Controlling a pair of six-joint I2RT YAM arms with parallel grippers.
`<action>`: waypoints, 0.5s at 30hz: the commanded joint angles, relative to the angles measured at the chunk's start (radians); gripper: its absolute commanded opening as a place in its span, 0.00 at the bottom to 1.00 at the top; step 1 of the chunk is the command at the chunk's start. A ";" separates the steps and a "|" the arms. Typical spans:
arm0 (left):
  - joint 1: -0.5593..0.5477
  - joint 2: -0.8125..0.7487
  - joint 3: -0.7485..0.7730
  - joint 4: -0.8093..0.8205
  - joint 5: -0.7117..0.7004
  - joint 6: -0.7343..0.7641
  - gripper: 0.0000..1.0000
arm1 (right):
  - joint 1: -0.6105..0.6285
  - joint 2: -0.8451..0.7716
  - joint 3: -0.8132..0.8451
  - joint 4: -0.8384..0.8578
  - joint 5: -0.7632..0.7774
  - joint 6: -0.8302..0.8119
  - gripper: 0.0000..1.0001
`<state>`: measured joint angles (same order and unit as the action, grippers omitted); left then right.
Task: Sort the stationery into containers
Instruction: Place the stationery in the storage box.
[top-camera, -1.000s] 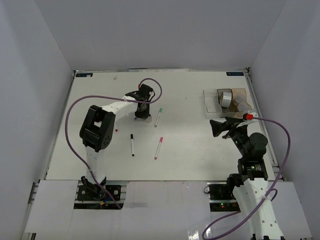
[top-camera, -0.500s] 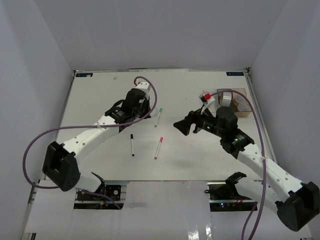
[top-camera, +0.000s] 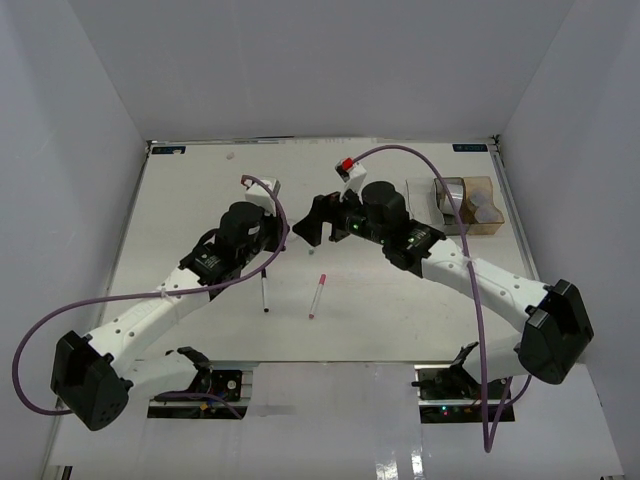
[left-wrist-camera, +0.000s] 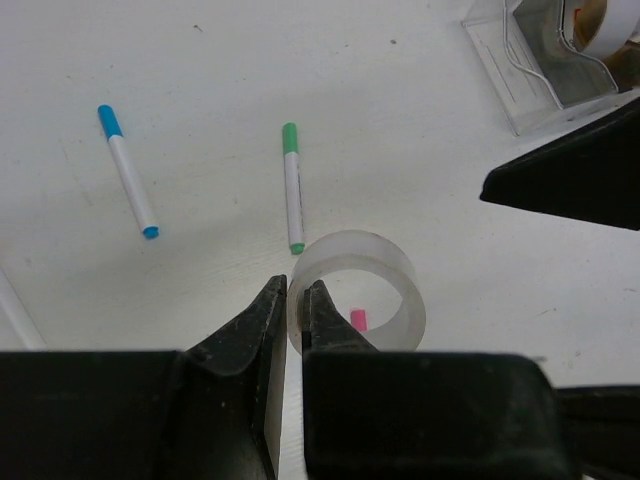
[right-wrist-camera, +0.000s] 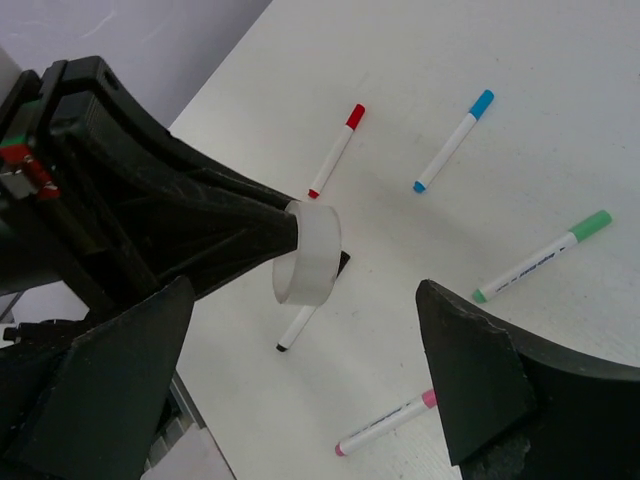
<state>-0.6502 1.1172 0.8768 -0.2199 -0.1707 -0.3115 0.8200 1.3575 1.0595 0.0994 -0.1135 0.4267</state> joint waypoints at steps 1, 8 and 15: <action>-0.002 -0.042 -0.001 0.057 0.005 0.018 0.12 | 0.010 0.041 0.082 0.020 0.035 0.014 0.95; -0.003 -0.063 -0.012 0.070 0.023 0.008 0.13 | 0.019 0.112 0.137 -0.007 0.017 0.014 0.79; -0.002 -0.082 -0.022 0.082 0.027 0.003 0.14 | 0.025 0.135 0.140 0.003 -0.008 0.020 0.59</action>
<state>-0.6502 1.0641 0.8597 -0.1699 -0.1612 -0.3054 0.8383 1.4895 1.1522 0.0765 -0.1085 0.4397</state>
